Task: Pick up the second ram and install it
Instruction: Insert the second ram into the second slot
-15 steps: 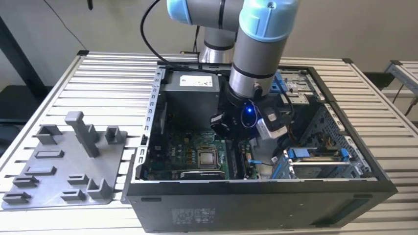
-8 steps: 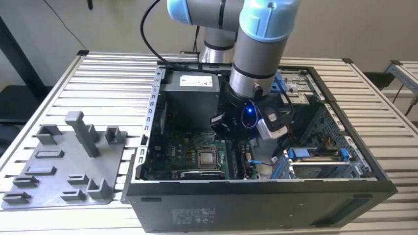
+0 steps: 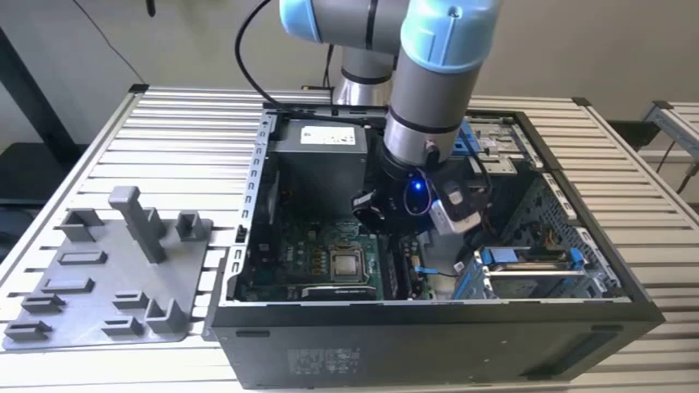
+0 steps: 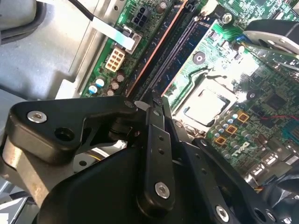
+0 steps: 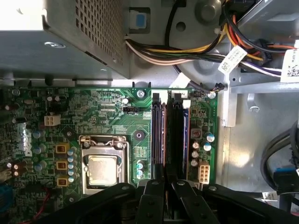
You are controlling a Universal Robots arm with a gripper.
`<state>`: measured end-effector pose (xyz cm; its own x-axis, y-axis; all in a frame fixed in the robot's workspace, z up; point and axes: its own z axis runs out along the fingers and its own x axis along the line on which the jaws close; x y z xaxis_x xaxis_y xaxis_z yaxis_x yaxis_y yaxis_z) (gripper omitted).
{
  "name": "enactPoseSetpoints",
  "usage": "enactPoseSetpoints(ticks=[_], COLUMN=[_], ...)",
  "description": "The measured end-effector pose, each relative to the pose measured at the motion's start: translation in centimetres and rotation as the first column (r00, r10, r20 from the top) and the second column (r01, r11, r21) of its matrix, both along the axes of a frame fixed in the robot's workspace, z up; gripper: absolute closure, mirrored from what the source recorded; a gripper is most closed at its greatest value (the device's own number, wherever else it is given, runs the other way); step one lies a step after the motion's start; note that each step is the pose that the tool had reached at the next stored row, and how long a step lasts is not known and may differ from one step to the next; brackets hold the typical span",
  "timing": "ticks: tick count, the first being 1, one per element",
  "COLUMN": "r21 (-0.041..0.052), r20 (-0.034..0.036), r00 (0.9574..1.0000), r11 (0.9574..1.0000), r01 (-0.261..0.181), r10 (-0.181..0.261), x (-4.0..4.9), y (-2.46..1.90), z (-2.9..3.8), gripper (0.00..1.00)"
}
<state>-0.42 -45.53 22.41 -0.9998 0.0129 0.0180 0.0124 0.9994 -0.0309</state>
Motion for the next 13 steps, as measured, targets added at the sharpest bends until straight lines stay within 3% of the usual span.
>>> enactPoseSetpoints(ticks=[5, 13], r21=[0.0092, 0.0097], r20=[0.0001, 0.0000], r00=[1.0000, 1.0000], r11=[1.0000, 1.0000], r01=[0.000, 0.000], r10=[0.000, 0.000], x=[0.01, 0.02], y=[0.00, -0.01], z=[-0.13, -0.15], gripper=[0.87, 0.87])
